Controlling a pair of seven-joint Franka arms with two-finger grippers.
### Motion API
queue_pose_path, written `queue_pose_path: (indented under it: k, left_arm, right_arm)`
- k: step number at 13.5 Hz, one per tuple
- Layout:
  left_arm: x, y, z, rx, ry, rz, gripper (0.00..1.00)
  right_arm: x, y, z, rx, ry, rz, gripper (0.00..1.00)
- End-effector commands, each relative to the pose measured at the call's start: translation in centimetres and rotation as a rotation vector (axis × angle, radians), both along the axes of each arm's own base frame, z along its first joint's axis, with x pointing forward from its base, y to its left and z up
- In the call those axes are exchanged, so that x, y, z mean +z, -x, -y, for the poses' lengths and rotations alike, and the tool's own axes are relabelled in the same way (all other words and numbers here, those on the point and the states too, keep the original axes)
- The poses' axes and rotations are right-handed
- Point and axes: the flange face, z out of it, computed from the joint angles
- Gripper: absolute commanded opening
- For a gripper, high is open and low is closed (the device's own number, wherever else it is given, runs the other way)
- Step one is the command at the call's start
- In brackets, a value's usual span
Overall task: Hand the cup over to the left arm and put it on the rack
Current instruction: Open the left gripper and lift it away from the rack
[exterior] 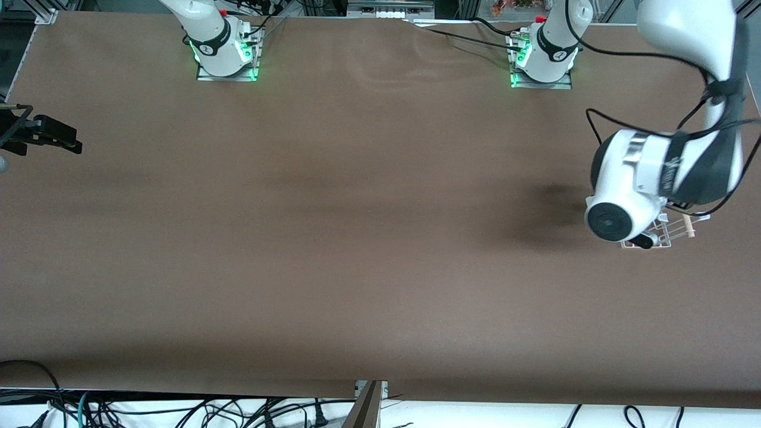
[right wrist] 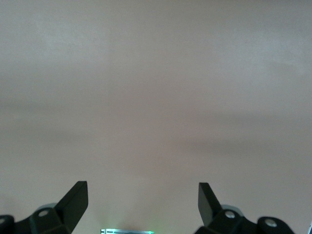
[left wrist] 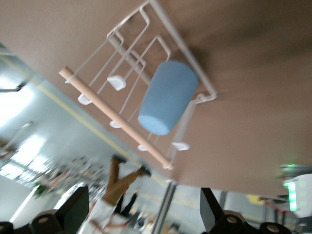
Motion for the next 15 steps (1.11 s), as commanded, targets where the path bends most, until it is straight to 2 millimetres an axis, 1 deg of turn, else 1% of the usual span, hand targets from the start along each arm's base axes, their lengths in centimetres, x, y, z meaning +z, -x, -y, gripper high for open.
queue_pose_path:
  k: [1,4,7,9,11,13,14,15]
  left_arm:
    - [2.8,-1.5,1.7,0.101,0.172,0.093,1.0]
    - [5.6,-2.1,4.0,0.187,0.383,0.167,1.0]
    - [9.4,-2.0,5.3,0.239,0.507,0.302,1.0]
    - [12.5,-0.9,6.0,0.283,0.534,0.359,1.0]
    - [15.5,0.5,7.3,0.291,0.56,0.448,1.0]
    - [16.8,1.4,7.9,0.355,0.543,0.525,1.0]
    - [17.6,1.8,7.9,0.345,0.539,0.554,1.0]
    - [18.8,2.2,7.7,0.345,0.548,0.598,1.0]
  right_arm:
    - [0.6,0.3,0.0,0.004,-0.014,0.0,1.0]
    - [0.7,0.3,-0.2,0.009,-0.014,0.004,1.0]
    - [0.7,0.2,-0.5,0.013,-0.015,0.004,1.0]
    - [0.7,0.2,-0.1,0.009,-0.014,0.005,1.0]
    - [0.7,0.2,-0.1,0.009,-0.014,0.005,1.0]
    - [0.7,0.2,-0.1,0.009,-0.014,0.005,1.0]
    - [0.7,0.2,-0.1,0.009,-0.014,0.005,1.0]
    - [0.7,0.2,-0.1,0.009,-0.014,0.003,1.0]
